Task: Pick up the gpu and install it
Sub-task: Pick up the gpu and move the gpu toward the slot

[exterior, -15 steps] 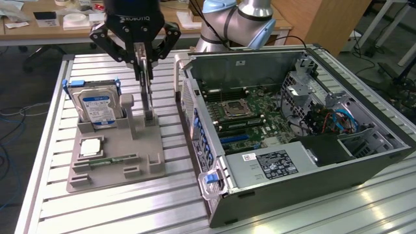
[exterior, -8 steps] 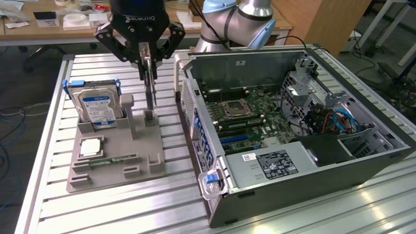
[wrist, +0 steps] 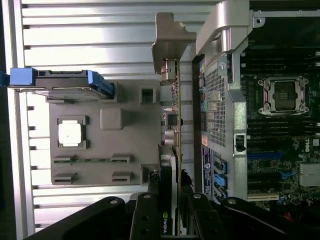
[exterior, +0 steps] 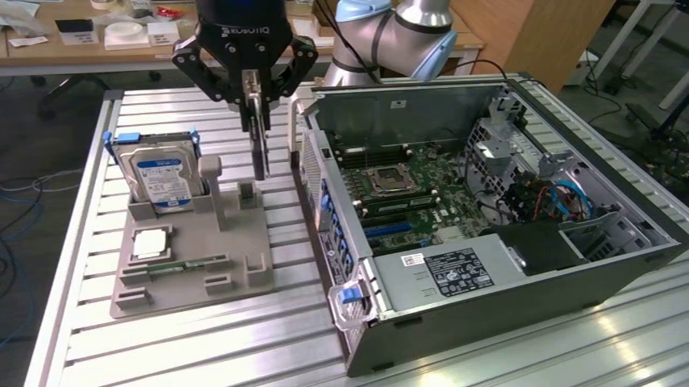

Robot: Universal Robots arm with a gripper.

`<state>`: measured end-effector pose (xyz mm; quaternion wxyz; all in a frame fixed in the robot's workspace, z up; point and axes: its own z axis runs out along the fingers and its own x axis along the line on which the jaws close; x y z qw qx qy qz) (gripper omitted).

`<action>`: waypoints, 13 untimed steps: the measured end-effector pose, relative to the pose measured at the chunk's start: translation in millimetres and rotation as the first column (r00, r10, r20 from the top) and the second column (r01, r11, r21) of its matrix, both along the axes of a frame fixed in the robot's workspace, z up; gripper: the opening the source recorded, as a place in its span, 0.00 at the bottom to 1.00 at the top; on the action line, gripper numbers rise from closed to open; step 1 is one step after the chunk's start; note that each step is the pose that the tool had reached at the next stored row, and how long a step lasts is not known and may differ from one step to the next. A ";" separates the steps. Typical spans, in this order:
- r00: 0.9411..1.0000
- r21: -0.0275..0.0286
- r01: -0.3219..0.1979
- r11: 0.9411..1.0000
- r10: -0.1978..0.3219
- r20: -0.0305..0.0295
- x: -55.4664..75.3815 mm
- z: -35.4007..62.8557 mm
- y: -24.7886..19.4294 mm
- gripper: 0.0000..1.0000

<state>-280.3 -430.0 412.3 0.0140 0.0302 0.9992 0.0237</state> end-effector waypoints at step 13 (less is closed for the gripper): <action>1.000 0.000 0.000 1.000 0.000 0.000 18.0 0.0 0.0 0.26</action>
